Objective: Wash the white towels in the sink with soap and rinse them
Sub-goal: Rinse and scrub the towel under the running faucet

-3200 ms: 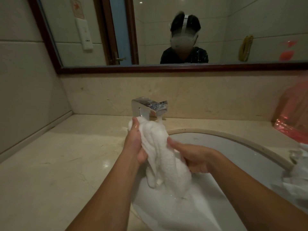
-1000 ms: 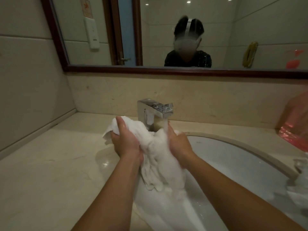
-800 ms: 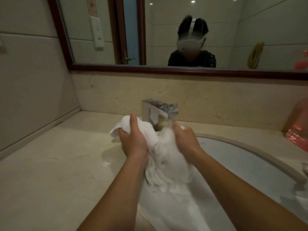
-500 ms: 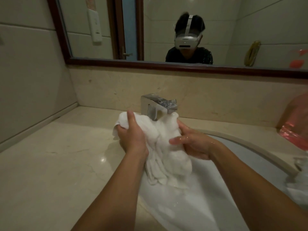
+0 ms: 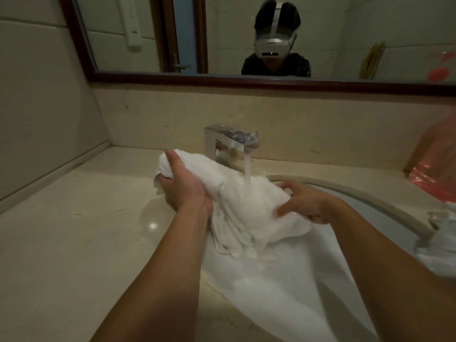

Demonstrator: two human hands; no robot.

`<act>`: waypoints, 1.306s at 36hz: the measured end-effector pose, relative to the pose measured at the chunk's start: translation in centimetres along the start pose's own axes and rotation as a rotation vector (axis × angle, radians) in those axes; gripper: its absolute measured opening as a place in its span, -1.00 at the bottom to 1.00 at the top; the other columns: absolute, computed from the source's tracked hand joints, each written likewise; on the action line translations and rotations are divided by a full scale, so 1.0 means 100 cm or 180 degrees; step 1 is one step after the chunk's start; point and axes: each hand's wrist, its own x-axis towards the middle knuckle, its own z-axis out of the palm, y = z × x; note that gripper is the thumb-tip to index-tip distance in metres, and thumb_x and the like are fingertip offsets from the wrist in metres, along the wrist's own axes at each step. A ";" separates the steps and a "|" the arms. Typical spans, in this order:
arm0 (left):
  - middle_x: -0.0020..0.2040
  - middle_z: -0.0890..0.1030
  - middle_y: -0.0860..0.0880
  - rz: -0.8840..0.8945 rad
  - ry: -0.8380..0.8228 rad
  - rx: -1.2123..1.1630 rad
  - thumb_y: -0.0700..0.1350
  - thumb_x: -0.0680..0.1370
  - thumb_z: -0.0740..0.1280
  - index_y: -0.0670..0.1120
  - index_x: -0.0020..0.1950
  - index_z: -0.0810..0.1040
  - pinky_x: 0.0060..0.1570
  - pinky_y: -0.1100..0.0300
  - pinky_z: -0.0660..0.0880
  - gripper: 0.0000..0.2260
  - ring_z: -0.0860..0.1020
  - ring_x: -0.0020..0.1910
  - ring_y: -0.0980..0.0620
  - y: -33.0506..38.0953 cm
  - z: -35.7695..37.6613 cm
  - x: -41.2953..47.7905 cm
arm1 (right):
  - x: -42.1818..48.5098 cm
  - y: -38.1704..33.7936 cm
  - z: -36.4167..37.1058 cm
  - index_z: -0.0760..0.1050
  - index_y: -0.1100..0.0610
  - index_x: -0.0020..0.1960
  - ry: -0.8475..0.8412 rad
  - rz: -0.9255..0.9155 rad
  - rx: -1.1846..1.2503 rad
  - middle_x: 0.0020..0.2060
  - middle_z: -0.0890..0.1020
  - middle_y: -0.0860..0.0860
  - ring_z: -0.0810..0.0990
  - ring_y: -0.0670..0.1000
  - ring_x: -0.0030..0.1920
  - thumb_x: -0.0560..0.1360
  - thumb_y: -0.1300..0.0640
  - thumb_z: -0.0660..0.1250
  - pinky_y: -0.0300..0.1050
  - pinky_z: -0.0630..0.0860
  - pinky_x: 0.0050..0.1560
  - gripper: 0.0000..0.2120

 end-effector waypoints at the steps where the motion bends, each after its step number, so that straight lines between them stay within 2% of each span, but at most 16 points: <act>1: 0.04 0.62 0.07 0.0011 -0.0011 -0.0075 0.34 0.58 0.39 0.16 0.03 0.46 0.06 0.02 0.67 -0.71 0.68 0.06 -0.02 0.001 -0.001 0.001 | 0.000 0.003 -0.005 0.56 0.02 0.23 0.0169 0.0087 0.0078 0.14 0.68 0.15 0.70 0.21 0.09 0.38 0.31 0.64 0.23 0.66 0.19 -0.49; 5: 0.04 0.64 0.10 0.0068 -0.0016 -0.0177 0.31 0.59 0.39 0.20 -0.01 0.47 0.06 0.06 0.66 -0.76 0.69 0.03 0.05 0.001 -0.003 0.004 | 0.000 0.010 -0.008 0.65 0.19 0.22 0.0395 0.0051 0.0366 0.02 0.77 0.19 0.77 0.22 0.01 0.53 0.09 0.56 0.31 0.68 0.16 -0.68; 10: 0.03 0.66 0.10 0.0117 -0.0097 -0.0224 0.27 0.61 0.40 0.18 0.01 0.51 0.03 0.11 0.66 -0.79 0.70 -0.01 0.10 0.002 0.000 0.003 | 0.004 -0.006 0.022 0.62 0.00 0.23 0.0409 -0.0205 0.1207 -0.07 0.79 0.06 0.78 0.08 -0.13 0.75 0.06 0.26 0.23 0.73 -0.19 -0.82; 16: 0.07 0.68 0.08 0.0064 -0.0203 -0.0244 0.28 0.62 0.38 0.16 0.04 0.53 0.01 0.11 0.65 -0.78 0.70 0.00 0.09 0.000 -0.001 0.002 | 0.012 -0.033 0.053 0.62 0.07 0.30 0.0300 -0.0031 0.2449 -0.01 0.75 0.11 0.73 0.07 -0.14 0.69 0.06 0.27 0.00 0.63 -0.06 -0.75; 21: 0.08 0.68 0.07 -0.0005 -0.0260 -0.0192 0.30 0.61 0.37 0.16 0.04 0.54 0.06 0.09 0.65 -0.76 0.70 0.05 0.06 -0.003 0.001 0.001 | 0.023 -0.042 0.089 0.61 0.01 0.35 0.0566 -0.0168 0.2222 0.14 0.74 0.05 0.72 0.13 0.13 0.45 -0.38 0.44 0.12 0.58 0.29 -0.37; 24: 0.08 0.65 0.09 0.0024 -0.0300 -0.0109 0.31 0.62 0.34 0.17 0.02 0.51 0.04 0.11 0.63 -0.76 0.68 0.03 0.09 -0.004 0.002 0.000 | 0.027 -0.042 0.100 0.69 0.06 0.13 0.1188 -0.0377 0.1740 -0.06 0.69 0.00 0.61 0.04 -0.05 0.60 -0.26 0.36 -0.05 0.52 -0.02 -0.60; 28: 0.08 0.65 0.09 0.0002 -0.0318 -0.0159 0.29 0.63 0.35 0.15 0.03 0.52 0.13 0.08 0.64 -0.77 0.67 0.03 0.11 -0.005 0.002 0.003 | 0.032 -0.045 0.099 0.63 -0.11 0.26 0.1400 -0.0492 0.1078 -0.18 0.58 0.09 0.52 0.04 -0.24 0.73 -0.03 0.22 -0.12 0.40 -0.28 -0.77; 29: 0.08 0.66 0.09 -0.0012 -0.0336 -0.0164 0.28 0.63 0.35 0.14 0.04 0.53 0.12 0.08 0.64 -0.77 0.68 0.04 0.10 -0.005 0.002 0.004 | 0.032 -0.048 0.096 0.66 -0.08 0.14 0.1457 -0.0455 0.1160 -0.20 0.60 0.08 0.52 0.03 -0.27 0.72 -0.07 0.24 -0.11 0.41 -0.29 -0.78; 33: 0.05 0.66 0.09 -0.0014 -0.0389 -0.0054 0.26 0.64 0.34 0.11 0.09 0.55 -0.09 0.20 0.62 -0.75 0.67 -0.04 0.14 -0.007 0.001 0.006 | 0.028 -0.054 0.084 0.72 0.05 -0.04 0.1358 -0.0464 0.1874 -0.03 0.76 0.18 0.70 0.14 -0.03 0.58 -0.25 0.39 0.07 0.62 0.04 -0.62; 36: 0.10 0.67 0.05 -0.0115 -0.0438 0.0023 0.29 0.62 0.36 0.12 0.14 0.55 0.04 0.10 0.64 -0.71 0.69 0.05 0.05 -0.008 0.001 0.005 | 0.025 -0.054 0.072 0.72 0.05 0.02 0.1304 -0.0603 0.2226 0.11 0.72 0.25 0.72 0.27 0.13 0.57 -0.28 0.40 0.26 0.61 0.30 -0.60; 37: 0.13 0.68 0.04 -0.0155 -0.0466 0.0050 0.31 0.60 0.37 0.11 0.17 0.55 0.12 0.05 0.64 -0.68 0.69 0.09 0.01 -0.009 0.002 0.004 | 0.026 -0.053 0.068 0.73 0.06 0.09 0.1223 -0.0573 0.2296 0.16 0.71 0.28 0.69 0.33 0.20 0.54 -0.33 0.41 0.29 0.59 0.33 -0.53; 38: 0.16 0.67 0.03 -0.0173 -0.0499 0.0089 0.32 0.59 0.37 0.10 0.22 0.54 0.19 0.00 0.63 -0.63 0.68 0.13 -0.02 -0.010 0.002 0.004 | 0.028 -0.050 0.064 0.71 0.09 0.17 0.1085 -0.0569 0.2402 0.18 0.70 0.29 0.67 0.36 0.21 0.52 -0.35 0.41 0.56 0.29 0.36 -0.46; 39: 0.18 0.66 0.02 -0.0175 -0.0529 0.0141 0.32 0.59 0.37 0.07 0.27 0.52 0.24 -0.02 0.61 -0.60 0.67 0.16 -0.04 -0.011 0.003 0.002 | 0.028 -0.045 0.060 0.68 0.14 0.24 0.0932 -0.0601 0.2510 0.15 0.70 0.26 0.68 0.30 0.17 0.54 -0.31 0.41 0.06 0.39 0.04 -0.44; 40: 0.20 0.65 0.01 -0.0165 -0.0561 0.0191 0.31 0.60 0.37 0.04 0.31 0.51 0.26 -0.03 0.60 -0.56 0.66 0.17 -0.05 -0.012 0.004 0.000 | 0.030 -0.041 0.058 0.62 0.19 0.30 0.0740 -0.0666 0.2609 0.14 0.69 0.22 0.68 0.24 0.16 0.57 -0.23 0.41 0.19 0.57 0.22 -0.46; 44: 0.15 0.70 -0.02 -0.0121 -0.0821 0.0240 0.41 0.51 0.40 -0.03 0.32 0.59 0.31 -0.09 0.59 -0.39 0.68 0.16 -0.07 -0.011 0.004 -0.009 | 0.029 -0.033 0.060 0.52 0.06 0.35 0.0141 -0.0578 0.2183 0.10 0.71 0.14 0.74 0.14 -0.04 0.51 0.08 0.56 0.03 0.67 -0.18 -0.54; 47: 0.14 0.75 -0.08 -0.0230 -0.1031 0.0220 0.62 0.09 0.50 -0.03 0.25 0.67 0.31 -0.17 0.59 -0.03 0.72 0.15 -0.12 -0.012 0.002 -0.006 | 0.023 -0.032 0.059 0.54 0.17 0.40 -0.0119 -0.0195 0.2083 0.19 0.72 0.23 0.72 0.26 0.19 0.53 0.15 0.55 0.25 0.66 0.22 -0.53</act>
